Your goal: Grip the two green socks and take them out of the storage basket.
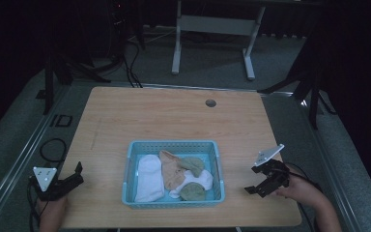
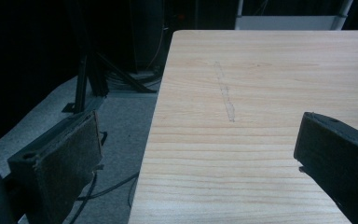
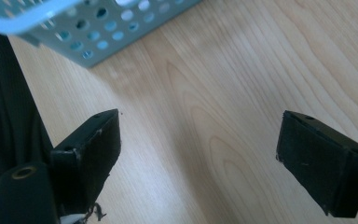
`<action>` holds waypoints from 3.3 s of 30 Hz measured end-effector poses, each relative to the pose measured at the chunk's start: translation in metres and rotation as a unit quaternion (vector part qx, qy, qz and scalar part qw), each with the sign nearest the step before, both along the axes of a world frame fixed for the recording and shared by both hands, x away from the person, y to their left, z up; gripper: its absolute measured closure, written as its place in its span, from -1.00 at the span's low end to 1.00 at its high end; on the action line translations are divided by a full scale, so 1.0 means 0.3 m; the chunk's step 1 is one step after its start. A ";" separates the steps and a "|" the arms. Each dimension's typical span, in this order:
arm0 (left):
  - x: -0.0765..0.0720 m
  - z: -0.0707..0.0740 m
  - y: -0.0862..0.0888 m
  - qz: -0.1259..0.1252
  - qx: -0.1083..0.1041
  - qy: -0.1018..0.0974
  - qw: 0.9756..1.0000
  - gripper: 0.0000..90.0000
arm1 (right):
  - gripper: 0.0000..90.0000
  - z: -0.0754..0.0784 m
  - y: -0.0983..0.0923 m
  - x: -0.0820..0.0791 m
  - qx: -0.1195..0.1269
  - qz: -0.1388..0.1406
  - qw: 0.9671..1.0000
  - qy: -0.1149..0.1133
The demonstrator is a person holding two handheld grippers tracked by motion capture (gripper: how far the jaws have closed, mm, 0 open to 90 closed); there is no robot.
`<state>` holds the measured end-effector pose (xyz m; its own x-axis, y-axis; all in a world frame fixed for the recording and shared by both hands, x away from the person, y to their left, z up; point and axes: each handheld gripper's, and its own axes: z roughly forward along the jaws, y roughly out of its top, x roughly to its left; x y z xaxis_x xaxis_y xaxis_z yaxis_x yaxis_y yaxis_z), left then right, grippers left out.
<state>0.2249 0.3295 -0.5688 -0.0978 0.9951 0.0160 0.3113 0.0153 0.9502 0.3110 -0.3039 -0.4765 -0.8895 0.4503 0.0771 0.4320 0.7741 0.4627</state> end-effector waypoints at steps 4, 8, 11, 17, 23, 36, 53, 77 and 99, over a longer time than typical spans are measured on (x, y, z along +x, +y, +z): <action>0.000 0.000 0.000 0.000 0.000 0.000 1.000 -0.99 | -0.69 0.023 0.025 0.004 -0.001 0.008 1.000 0.001; 0.000 0.000 0.000 -0.001 0.000 0.000 1.000 -0.99 | -0.69 0.052 0.049 0.006 0.006 0.015 1.000 -0.001; 0.000 0.000 0.000 -0.001 0.000 0.000 1.000 -0.99 | -0.69 0.072 0.066 0.006 0.010 0.025 1.000 -0.005; 0.000 0.000 0.000 -0.001 0.000 0.000 1.000 -0.99 | -0.68 0.103 0.110 0.009 0.011 0.042 0.999 -0.013; 0.000 0.000 0.000 -0.002 0.000 0.000 1.000 -0.99 | -0.67 0.111 0.157 0.012 0.011 0.063 0.998 -0.005; 0.000 0.000 0.001 -0.002 -0.002 0.000 1.000 -0.99 | -0.64 0.131 0.243 0.013 0.009 0.100 0.995 -0.001; 0.000 0.000 0.001 -0.004 -0.001 -0.001 1.000 -0.99 | -0.61 0.110 0.354 0.020 0.005 0.136 0.991 0.014; -0.001 0.000 0.001 -0.005 0.000 -0.001 1.000 -0.99 | -0.13 -0.003 0.535 0.031 -0.017 0.181 0.983 0.021; -0.001 0.000 0.001 -0.006 0.000 -0.001 1.000 -0.99 | 0.39 -0.075 0.623 0.029 -0.046 0.218 0.975 0.026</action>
